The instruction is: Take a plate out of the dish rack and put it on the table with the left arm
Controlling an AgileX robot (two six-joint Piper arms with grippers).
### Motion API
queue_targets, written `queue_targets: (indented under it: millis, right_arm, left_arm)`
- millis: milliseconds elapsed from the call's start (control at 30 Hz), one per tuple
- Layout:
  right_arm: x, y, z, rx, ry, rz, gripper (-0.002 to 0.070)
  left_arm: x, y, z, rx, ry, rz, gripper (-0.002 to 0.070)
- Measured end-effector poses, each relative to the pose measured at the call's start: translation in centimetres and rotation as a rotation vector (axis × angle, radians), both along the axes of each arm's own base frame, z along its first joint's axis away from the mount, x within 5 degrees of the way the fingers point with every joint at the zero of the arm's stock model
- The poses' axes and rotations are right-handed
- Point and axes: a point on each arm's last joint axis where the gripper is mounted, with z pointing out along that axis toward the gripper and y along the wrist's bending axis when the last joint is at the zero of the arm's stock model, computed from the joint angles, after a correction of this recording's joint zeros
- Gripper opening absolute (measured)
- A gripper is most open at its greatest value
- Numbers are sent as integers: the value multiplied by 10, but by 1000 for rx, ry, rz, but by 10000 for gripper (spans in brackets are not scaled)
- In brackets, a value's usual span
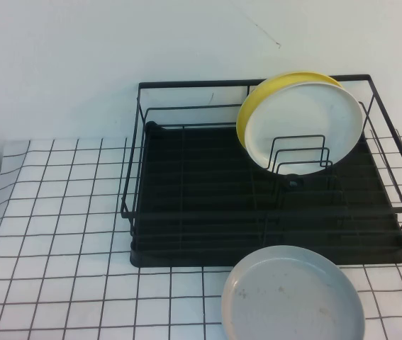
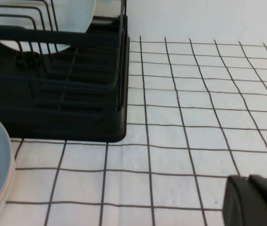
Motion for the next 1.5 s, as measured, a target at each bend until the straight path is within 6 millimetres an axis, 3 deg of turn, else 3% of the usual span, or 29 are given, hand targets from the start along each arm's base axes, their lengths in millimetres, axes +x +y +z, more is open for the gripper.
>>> queue_targets:
  millis: [1500]
  right_arm:
    - [0, 0, 0, 0, 0, 0, -3]
  left_arm:
    - [1, 0, 3, -2, -50, -3, -3]
